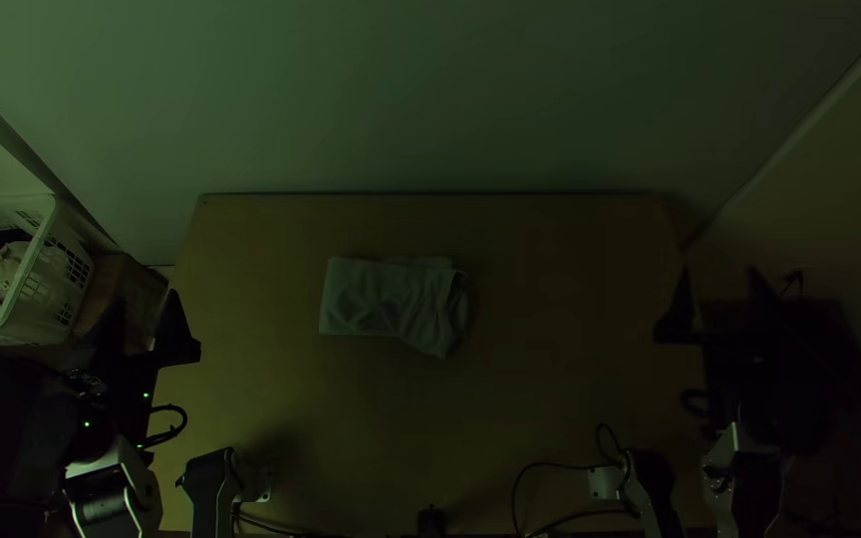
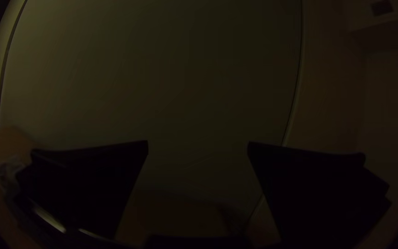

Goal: Fold the t-shirt

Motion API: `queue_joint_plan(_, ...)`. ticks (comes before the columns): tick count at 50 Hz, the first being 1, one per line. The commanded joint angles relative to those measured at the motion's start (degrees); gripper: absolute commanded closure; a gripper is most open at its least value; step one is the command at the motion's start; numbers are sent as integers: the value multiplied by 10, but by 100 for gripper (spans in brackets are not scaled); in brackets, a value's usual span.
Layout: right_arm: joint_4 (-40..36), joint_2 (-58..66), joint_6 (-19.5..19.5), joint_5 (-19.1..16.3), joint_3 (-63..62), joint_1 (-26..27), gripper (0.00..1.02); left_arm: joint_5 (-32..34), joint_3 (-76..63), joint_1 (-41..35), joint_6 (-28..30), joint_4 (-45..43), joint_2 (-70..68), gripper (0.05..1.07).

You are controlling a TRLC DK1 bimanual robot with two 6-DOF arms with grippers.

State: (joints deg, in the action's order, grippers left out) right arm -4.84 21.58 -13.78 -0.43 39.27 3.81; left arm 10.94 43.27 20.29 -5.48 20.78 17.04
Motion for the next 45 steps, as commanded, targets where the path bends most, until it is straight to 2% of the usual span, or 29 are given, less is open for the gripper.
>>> queue_joint_plan(1, 22, -42, -7, 3, -58, -2, 3, 0, -73, 6, 8, -23, -45, 10)
queue_joint_plan(14, 91, -109, -14, 4, -204, -1, 3, -12, -238, 9, 6, -97, -170, 10)
queue_joint_plan(18, 141, -120, -15, 4, -249, 5, 3, -14, -262, 12, 4, -104, -172, 10)
queue_joint_plan(23, 186, -120, -16, 4, -296, 18, 3, -36, -303, 20, 6, -166, -172, 10)
queue_joint_plan(32, 221, -135, -15, 4, -368, 15, 3, -39, -373, 22, 7, -242, -172, 10)
queue_joint_plan(34, 221, -147, -18, 4, -387, 14, 3, -39, -383, 23, 7, -255, -172, 10)
queue_joint_plan(37, 144, -173, -16, 4, -392, 18, 3, -39, -398, 23, 10, -260, -172, 10)
queue_joint_plan(42, 77, -209, -5, 4, -392, 28, 3, -38, -434, 23, 8, -300, -173, 10)
queue_joint_plan(45, 73, -216, 7, 13, -392, 36, 3, -38, -434, 23, 7, -278, -172, 10)
